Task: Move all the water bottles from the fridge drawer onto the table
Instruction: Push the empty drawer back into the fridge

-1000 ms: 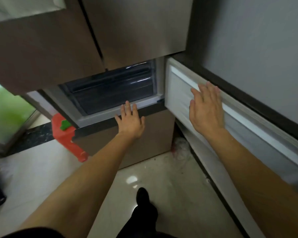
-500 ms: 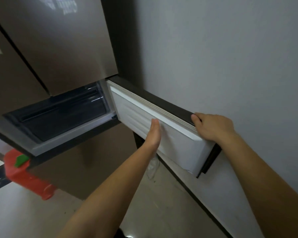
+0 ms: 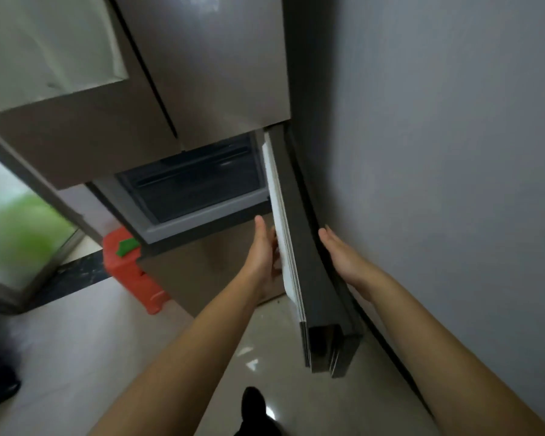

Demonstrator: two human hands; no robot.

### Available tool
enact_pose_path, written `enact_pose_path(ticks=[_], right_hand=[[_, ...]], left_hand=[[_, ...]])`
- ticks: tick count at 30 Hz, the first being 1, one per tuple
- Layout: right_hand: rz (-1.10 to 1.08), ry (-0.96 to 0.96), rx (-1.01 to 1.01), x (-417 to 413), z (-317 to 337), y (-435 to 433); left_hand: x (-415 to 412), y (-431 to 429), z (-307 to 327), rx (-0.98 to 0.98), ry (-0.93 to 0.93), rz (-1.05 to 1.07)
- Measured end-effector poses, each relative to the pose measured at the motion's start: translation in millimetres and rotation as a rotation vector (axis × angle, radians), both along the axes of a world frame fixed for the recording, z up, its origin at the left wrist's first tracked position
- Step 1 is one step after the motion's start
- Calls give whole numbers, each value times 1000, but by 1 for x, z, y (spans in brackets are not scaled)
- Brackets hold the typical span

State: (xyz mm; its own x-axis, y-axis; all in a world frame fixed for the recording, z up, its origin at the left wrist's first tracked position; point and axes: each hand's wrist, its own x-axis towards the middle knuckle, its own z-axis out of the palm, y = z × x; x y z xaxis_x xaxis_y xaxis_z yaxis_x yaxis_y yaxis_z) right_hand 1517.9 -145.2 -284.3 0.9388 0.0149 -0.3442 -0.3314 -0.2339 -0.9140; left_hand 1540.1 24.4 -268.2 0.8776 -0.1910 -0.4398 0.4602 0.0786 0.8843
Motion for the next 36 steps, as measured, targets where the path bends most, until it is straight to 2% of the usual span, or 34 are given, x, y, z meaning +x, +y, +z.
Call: enact_pose_path(ticks=[2, 5, 8, 12, 15, 17, 23, 27, 29, 33, 36], right_hand=[[-19, 12, 71, 13, -10, 38], [4, 6, 20, 31, -20, 99], [10, -3, -22, 44, -22, 155], [5, -65, -9, 75, -19, 217], [-39, -46, 80, 101, -17, 263], [-96, -48, 98, 116, -17, 294], [-187, -145, -51, 155, -22, 354], [-123, -217, -198, 174, -22, 359], [-76, -268, -301, 186, -26, 353], [58, -372, -509, 211, -35, 339], [109, -427, -546, 226, -43, 337]], left_hand=[[-3, 36, 9, 25, -5, -29], [-3, 91, 22, 109, -60, -9], [7, 153, 32, 359, -99, 87], [23, 233, 44, 615, -182, -12], [34, 282, 38, 1049, -380, -33], [42, 310, 28, 1247, -545, -13], [82, 371, 1, 1533, -941, 45], [113, 383, -15, 1593, -1096, 179], [127, 381, -24, 1671, -1073, 185], [151, 385, -33, 1783, -871, 126], [166, 386, -35, 1874, -706, 40]])
